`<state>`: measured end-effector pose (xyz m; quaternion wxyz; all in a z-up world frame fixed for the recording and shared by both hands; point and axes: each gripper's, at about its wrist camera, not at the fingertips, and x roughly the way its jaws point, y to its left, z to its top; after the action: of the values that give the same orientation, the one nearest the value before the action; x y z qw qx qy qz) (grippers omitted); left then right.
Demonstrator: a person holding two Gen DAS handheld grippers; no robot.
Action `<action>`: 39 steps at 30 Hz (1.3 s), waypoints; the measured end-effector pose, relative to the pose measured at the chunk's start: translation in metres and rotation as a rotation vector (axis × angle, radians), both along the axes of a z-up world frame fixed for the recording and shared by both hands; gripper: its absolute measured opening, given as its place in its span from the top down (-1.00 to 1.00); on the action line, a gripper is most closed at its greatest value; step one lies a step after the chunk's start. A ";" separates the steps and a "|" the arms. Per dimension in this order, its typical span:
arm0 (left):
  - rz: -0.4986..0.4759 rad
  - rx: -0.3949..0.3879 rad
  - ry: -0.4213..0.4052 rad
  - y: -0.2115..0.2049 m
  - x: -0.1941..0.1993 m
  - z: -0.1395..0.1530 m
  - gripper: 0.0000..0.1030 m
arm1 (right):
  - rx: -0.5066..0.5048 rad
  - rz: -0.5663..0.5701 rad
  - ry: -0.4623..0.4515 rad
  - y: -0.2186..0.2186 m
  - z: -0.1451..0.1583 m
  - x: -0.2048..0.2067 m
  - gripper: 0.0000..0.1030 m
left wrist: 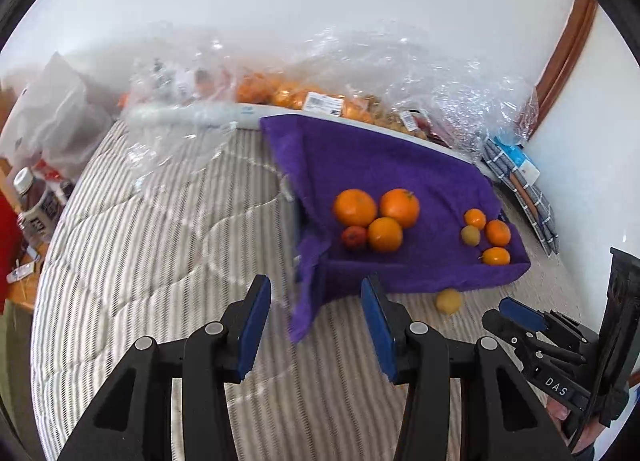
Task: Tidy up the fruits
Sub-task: 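Grasp another yellow-green fruit with the right tool while the left tool grasps an orange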
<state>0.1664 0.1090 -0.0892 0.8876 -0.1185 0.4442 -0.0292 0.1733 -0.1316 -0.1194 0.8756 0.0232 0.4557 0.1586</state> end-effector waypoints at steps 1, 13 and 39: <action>0.008 0.004 0.003 0.004 -0.002 -0.001 0.13 | 0.000 0.008 0.005 0.005 -0.002 0.000 0.16; 0.025 -0.009 0.037 0.024 -0.011 -0.021 0.13 | -0.057 0.014 0.027 0.036 -0.031 0.026 0.56; -0.264 -0.070 0.123 -0.122 -0.013 -0.047 0.04 | -0.037 -0.161 -0.048 -0.105 0.002 -0.028 0.55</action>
<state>0.1534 -0.0135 -0.1366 0.8425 -0.0914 0.5081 -0.1538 0.1448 -0.2364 -0.1175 0.8964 0.0401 0.4341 0.0797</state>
